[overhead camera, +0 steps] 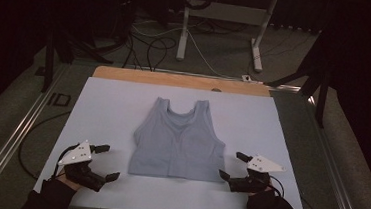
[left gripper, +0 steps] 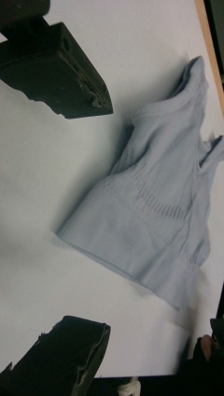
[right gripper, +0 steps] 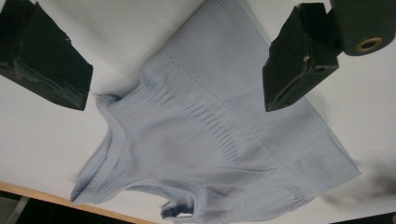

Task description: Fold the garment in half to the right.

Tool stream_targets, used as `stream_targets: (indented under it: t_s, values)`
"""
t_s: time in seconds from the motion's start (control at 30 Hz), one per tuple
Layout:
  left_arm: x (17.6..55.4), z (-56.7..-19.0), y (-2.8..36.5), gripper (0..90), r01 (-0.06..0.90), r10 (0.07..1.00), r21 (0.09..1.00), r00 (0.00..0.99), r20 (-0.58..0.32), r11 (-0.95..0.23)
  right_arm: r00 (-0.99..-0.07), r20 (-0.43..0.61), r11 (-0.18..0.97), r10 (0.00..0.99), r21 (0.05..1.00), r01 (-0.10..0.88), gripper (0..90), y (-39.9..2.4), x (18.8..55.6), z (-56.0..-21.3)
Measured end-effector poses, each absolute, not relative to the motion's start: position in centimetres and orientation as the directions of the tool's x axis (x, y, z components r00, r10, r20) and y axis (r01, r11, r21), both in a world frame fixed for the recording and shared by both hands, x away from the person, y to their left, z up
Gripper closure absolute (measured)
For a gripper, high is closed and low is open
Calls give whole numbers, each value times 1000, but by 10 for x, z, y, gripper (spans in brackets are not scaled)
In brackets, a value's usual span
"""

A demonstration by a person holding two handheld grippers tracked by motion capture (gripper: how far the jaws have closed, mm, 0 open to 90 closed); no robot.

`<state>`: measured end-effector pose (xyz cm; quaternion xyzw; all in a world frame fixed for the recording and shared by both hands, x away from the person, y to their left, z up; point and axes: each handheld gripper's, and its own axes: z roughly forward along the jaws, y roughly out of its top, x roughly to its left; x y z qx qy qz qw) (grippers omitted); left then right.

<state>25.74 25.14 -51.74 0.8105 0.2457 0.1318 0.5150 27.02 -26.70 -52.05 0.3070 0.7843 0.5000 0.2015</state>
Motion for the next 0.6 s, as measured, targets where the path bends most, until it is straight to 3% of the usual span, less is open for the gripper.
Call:
stream_targets:
  t_s: [0.37,0.6]
  values:
    - [257,-517,250,4,258,536,896,844,-27,-361,-744,31,292,667,909,299,85,-268,272,-520]
    - [257,-515,250,4,258,535,899,844,-31,-354,-750,-2,320,662,905,280,85,-264,272,-520]
